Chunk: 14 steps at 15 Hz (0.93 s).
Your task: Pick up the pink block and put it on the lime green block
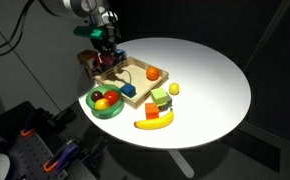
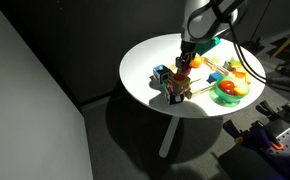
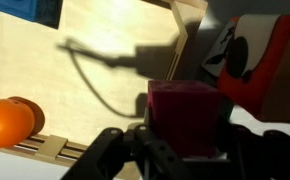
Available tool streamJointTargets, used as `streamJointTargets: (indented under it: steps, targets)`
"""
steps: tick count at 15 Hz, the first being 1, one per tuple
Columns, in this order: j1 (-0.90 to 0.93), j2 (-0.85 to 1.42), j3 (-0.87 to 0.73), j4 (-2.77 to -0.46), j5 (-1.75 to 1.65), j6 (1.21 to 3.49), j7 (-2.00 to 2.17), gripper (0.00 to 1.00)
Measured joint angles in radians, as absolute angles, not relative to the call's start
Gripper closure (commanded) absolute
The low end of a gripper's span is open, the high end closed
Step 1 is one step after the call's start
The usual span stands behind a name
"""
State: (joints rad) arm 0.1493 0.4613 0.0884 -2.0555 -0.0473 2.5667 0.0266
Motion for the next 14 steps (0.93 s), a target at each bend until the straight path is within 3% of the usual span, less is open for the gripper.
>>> streamJointTargets:
  steps: [14]
  targets:
    - [0.216,0.508,0.08,-1.996,-0.047,2.615,0.116,0.71]
